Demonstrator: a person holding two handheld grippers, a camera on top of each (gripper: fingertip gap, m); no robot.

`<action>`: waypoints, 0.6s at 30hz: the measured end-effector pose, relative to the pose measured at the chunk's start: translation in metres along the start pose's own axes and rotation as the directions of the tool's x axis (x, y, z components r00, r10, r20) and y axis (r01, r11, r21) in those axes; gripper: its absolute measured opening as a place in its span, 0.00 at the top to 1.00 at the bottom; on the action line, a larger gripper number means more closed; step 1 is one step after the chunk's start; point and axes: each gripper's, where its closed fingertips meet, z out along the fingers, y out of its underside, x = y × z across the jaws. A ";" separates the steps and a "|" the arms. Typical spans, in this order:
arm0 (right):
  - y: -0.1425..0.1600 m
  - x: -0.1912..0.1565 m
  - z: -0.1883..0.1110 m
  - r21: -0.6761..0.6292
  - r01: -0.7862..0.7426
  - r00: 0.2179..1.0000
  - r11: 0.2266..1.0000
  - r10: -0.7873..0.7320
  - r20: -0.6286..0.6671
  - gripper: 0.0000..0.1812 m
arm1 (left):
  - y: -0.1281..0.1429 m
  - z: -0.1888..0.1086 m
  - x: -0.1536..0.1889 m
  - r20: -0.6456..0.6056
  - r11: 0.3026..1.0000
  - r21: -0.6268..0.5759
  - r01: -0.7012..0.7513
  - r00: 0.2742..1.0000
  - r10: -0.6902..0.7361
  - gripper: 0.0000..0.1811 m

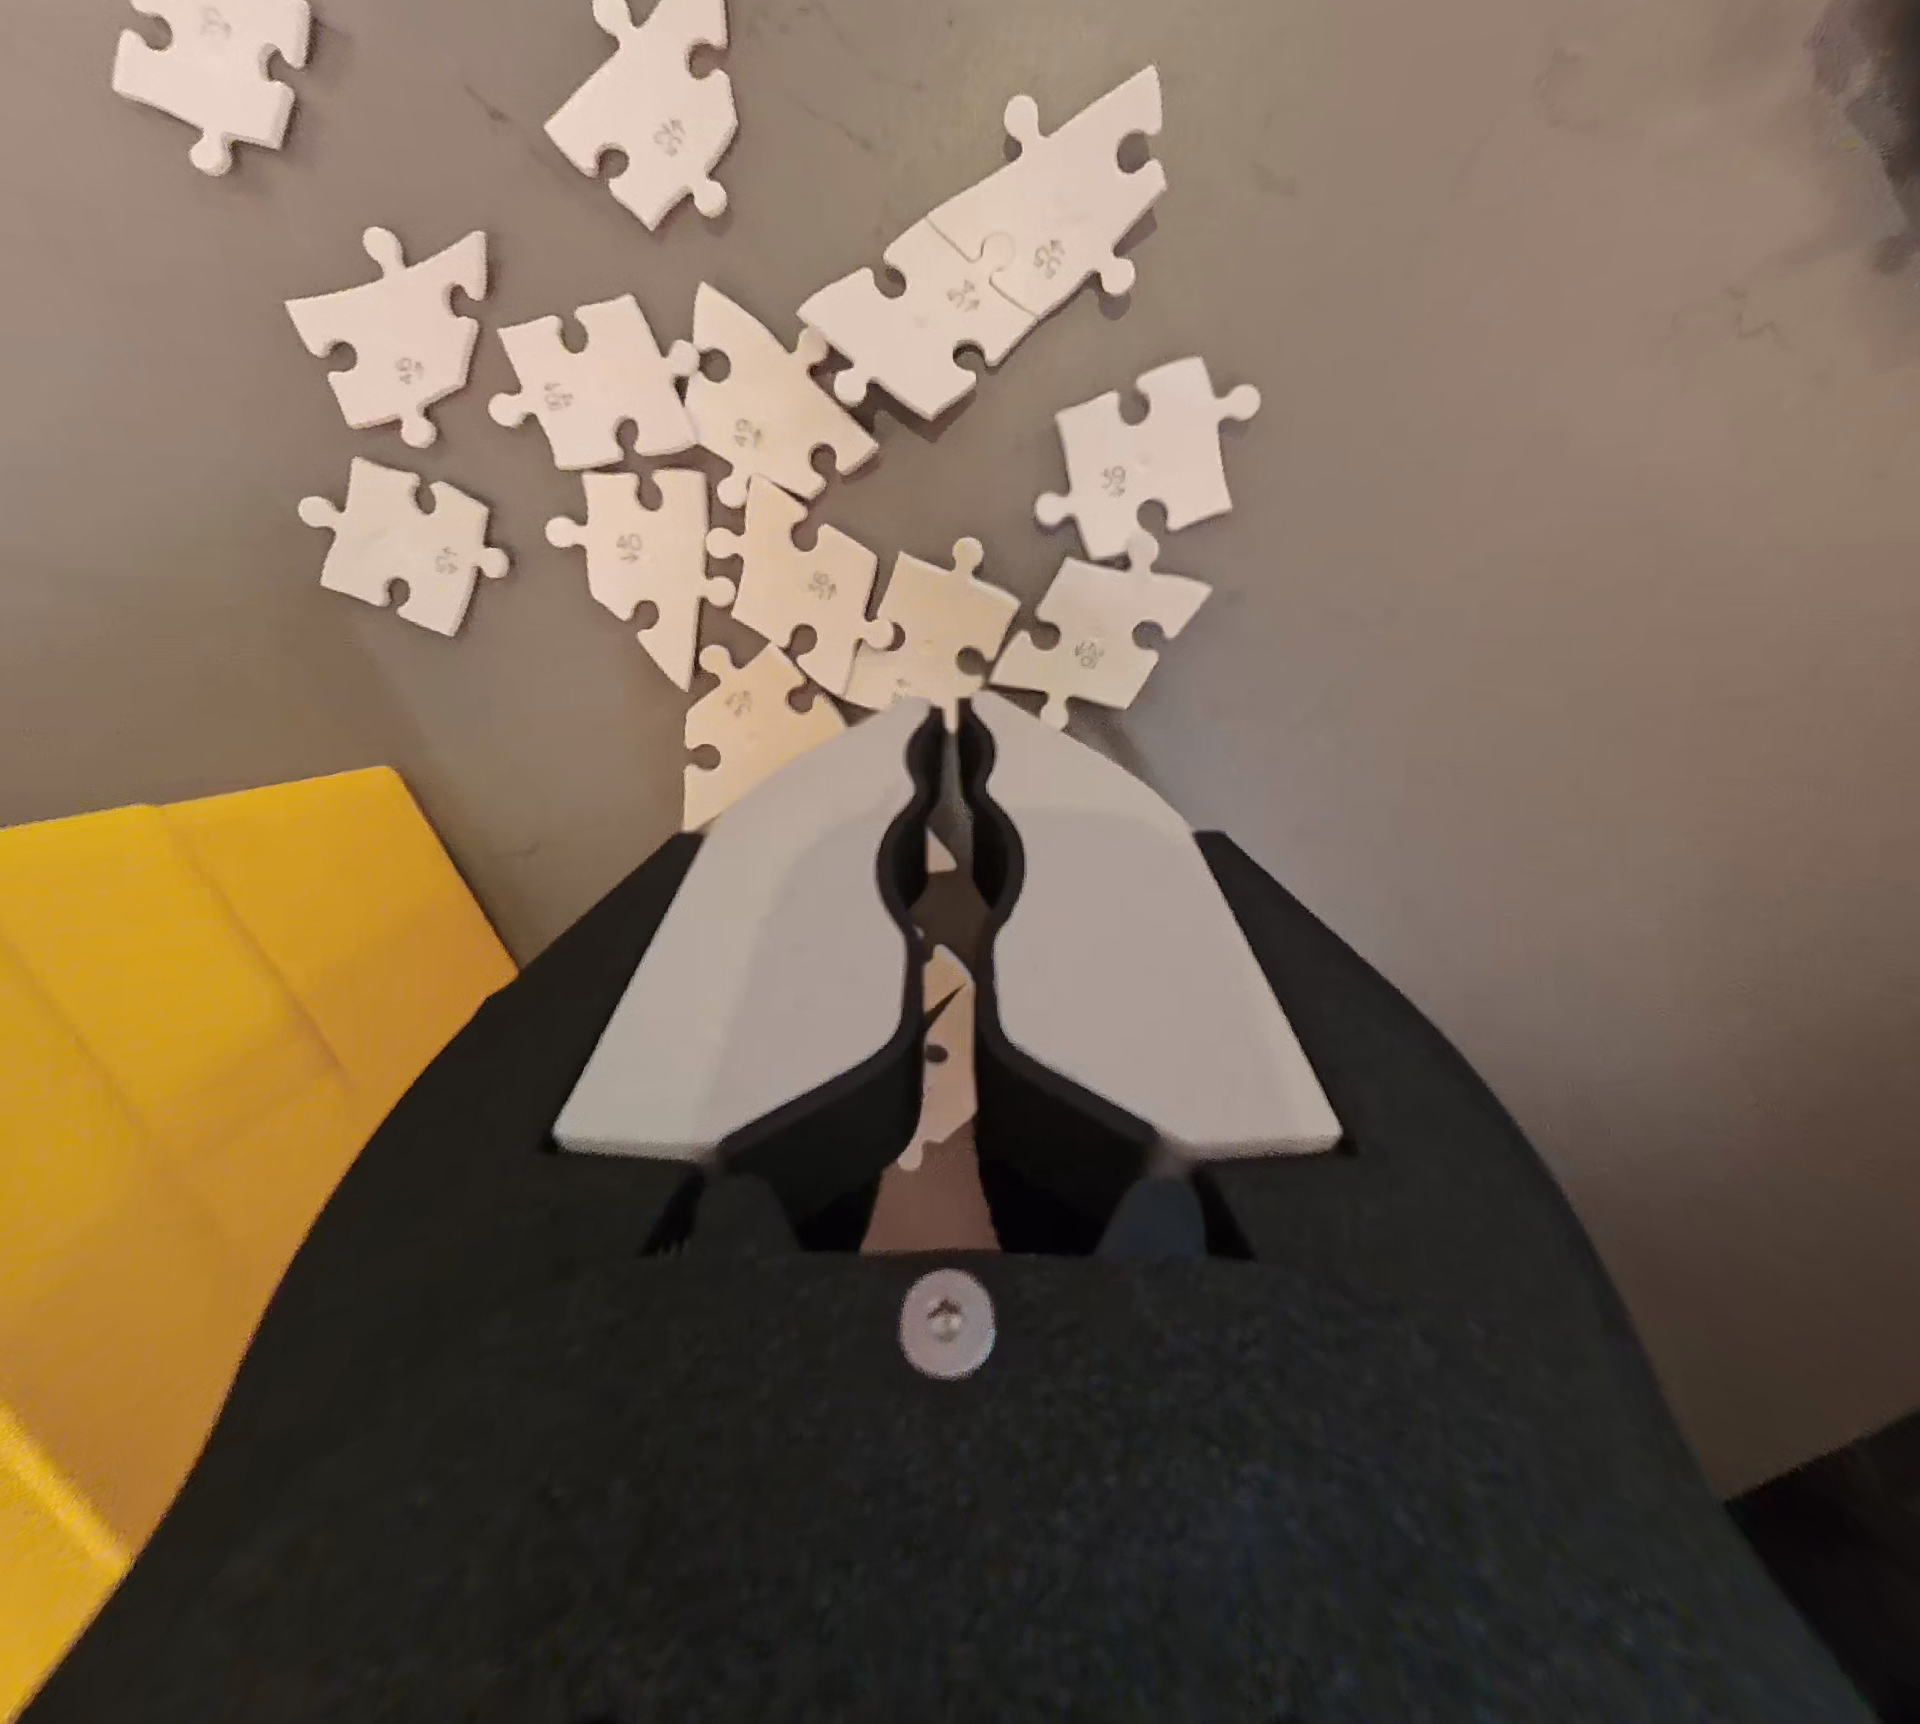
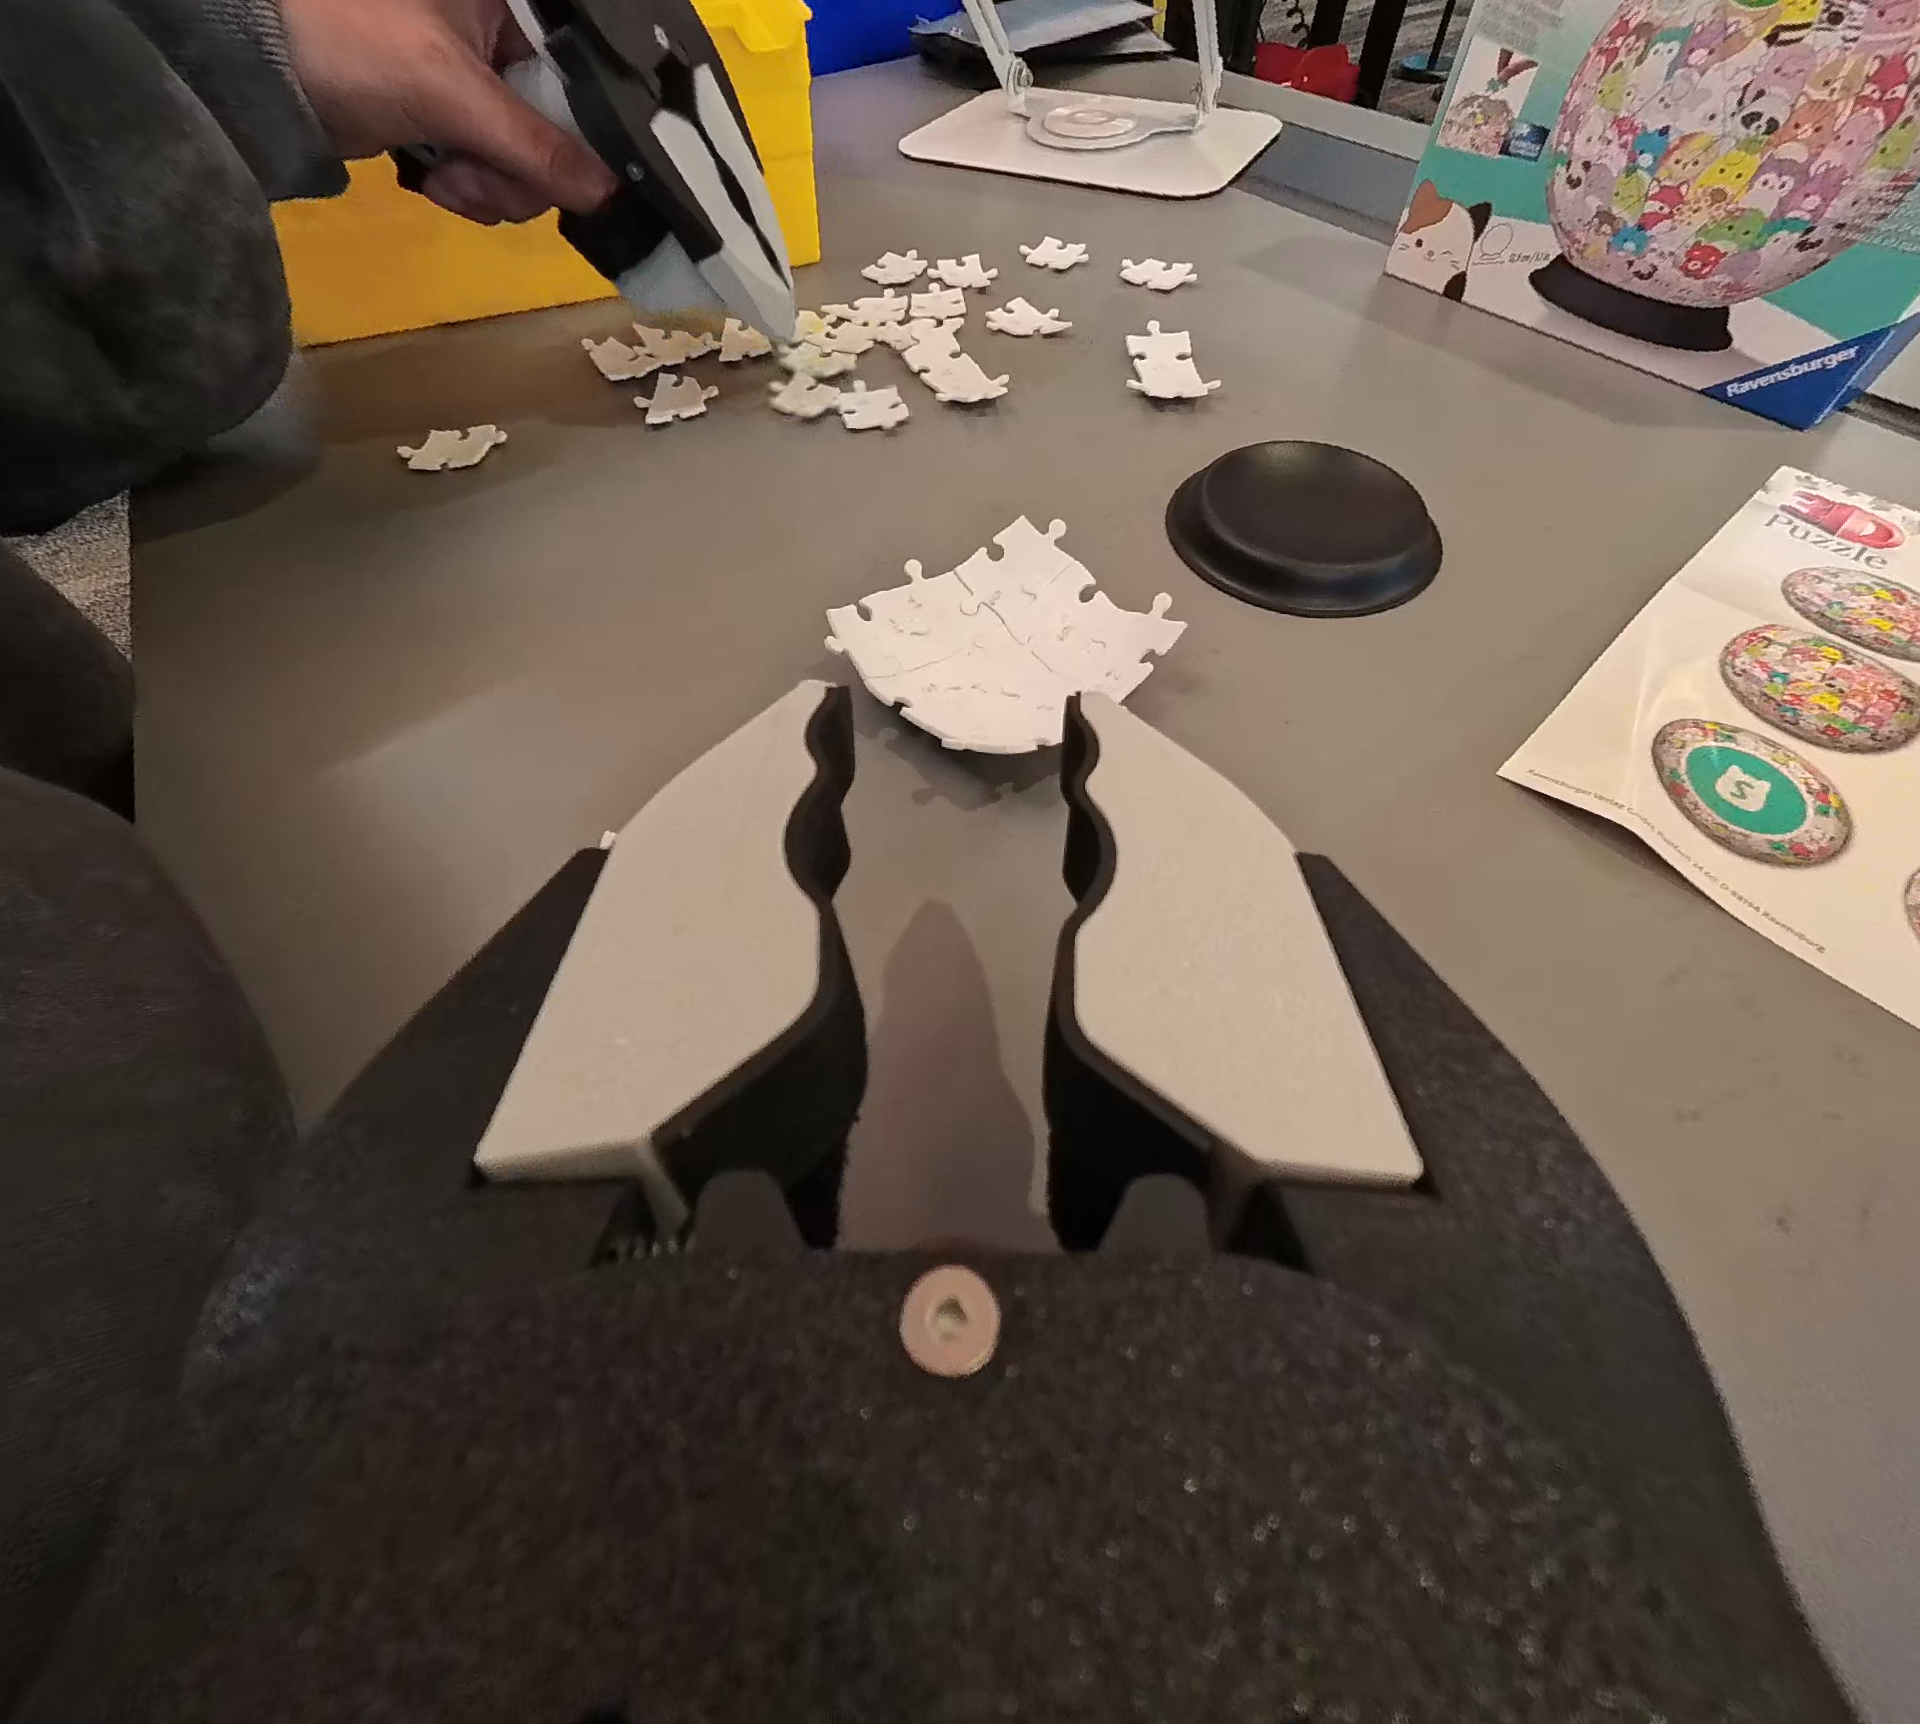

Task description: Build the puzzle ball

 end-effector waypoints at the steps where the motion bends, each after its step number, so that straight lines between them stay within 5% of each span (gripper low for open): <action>1: 0.000 0.000 0.000 0.000 0.001 1.000 1.000 -0.001 0.000 0.79 | 0.002 -0.001 -0.001 0.008 1.000 -0.012 -0.004 1.000 0.004 0.93; 8: 0.000 -0.001 0.000 -0.005 0.006 1.000 1.000 -0.006 0.002 0.79 | 0.010 0.009 -0.003 -0.004 0.998 -0.050 -0.031 1.000 0.030 0.83; 18: 0.001 0.000 0.000 -0.009 -0.001 1.000 1.000 0.001 0.002 0.79 | 0.004 0.013 0.001 -0.047 0.998 -0.047 -0.049 0.998 0.047 0.87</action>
